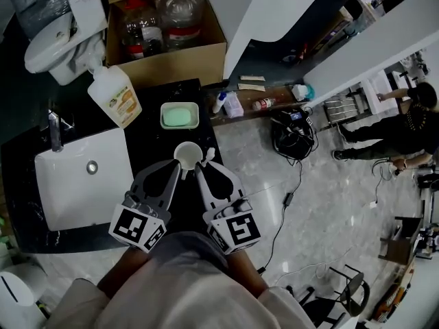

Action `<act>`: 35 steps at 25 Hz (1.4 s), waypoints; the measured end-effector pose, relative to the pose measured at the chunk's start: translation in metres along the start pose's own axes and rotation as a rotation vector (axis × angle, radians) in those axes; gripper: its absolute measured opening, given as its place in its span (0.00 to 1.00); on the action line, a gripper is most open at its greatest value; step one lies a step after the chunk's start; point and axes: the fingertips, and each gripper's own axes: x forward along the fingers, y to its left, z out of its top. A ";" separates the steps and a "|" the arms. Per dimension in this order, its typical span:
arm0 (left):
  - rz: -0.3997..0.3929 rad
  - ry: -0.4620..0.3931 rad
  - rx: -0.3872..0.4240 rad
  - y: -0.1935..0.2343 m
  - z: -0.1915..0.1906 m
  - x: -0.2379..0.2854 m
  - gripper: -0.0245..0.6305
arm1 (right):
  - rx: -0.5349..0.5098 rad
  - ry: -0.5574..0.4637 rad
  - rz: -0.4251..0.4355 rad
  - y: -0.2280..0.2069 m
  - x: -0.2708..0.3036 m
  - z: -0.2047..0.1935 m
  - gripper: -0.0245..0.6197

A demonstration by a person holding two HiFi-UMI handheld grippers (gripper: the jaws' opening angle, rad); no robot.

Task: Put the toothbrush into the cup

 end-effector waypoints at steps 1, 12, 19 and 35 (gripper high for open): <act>-0.001 0.001 -0.003 0.001 -0.001 0.000 0.05 | -0.001 0.002 -0.001 -0.001 0.003 -0.001 0.10; 0.007 0.008 -0.037 0.019 -0.007 0.002 0.05 | -0.009 0.007 0.021 -0.003 0.031 -0.001 0.10; 0.009 0.014 -0.064 0.027 -0.012 0.006 0.05 | 0.005 -0.024 0.024 -0.005 0.037 0.010 0.10; 0.030 0.043 -0.085 0.040 -0.024 0.009 0.05 | 0.034 0.047 0.033 -0.010 0.062 -0.024 0.10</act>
